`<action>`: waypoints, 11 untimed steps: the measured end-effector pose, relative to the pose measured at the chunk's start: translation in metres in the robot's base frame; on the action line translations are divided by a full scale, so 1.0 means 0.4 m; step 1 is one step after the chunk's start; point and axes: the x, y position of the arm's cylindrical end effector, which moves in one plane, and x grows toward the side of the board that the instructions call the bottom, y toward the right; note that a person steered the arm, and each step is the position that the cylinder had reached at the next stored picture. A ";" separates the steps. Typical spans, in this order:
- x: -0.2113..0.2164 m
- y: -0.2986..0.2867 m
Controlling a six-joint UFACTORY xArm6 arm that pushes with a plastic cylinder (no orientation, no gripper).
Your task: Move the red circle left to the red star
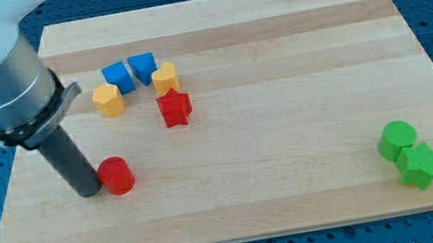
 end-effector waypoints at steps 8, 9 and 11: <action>0.043 0.044; -0.023 0.050; -0.078 0.116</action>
